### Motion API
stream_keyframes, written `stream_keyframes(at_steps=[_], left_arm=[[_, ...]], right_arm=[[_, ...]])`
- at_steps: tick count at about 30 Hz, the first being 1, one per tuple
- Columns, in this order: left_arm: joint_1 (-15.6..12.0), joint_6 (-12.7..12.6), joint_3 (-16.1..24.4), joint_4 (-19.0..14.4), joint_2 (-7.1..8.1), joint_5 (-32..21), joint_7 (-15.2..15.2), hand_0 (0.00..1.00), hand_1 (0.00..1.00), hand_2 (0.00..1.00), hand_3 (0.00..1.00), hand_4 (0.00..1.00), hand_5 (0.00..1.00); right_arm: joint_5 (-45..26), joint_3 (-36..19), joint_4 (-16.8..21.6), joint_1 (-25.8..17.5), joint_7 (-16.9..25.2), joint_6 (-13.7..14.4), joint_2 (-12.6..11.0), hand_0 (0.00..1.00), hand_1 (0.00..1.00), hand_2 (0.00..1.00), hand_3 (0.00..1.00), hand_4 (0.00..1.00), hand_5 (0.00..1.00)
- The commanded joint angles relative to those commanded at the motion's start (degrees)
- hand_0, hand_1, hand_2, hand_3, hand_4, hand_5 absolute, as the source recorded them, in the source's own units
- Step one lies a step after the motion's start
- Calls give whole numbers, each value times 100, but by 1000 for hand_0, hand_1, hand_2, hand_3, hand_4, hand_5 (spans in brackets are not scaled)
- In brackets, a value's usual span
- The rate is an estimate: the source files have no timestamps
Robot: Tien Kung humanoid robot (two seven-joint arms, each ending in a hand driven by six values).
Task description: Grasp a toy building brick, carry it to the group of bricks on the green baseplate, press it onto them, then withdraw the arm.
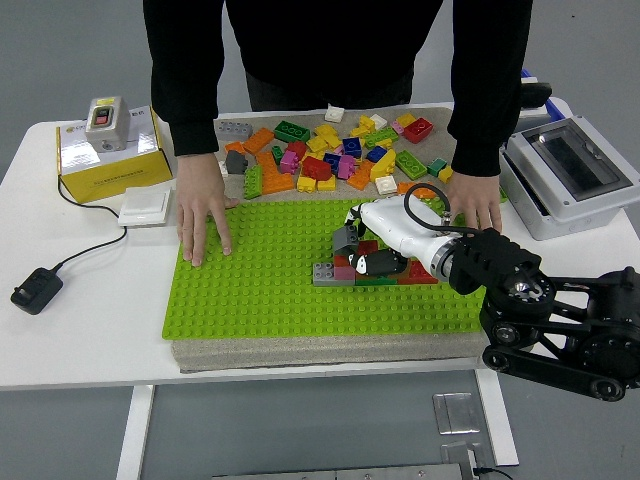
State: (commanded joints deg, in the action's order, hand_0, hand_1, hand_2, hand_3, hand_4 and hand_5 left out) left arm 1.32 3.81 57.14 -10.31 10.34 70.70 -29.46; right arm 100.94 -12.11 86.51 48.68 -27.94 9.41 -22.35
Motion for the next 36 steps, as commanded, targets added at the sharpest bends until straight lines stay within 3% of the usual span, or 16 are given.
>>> stream_keyframes(at_steps=[36], left_arm=[[-3,-22,2,0,26,50,33,722,700,666,798,315,683]], right_arm=[[-73,102,-146,63,94,104,42,43,100,602,519,462,388]])
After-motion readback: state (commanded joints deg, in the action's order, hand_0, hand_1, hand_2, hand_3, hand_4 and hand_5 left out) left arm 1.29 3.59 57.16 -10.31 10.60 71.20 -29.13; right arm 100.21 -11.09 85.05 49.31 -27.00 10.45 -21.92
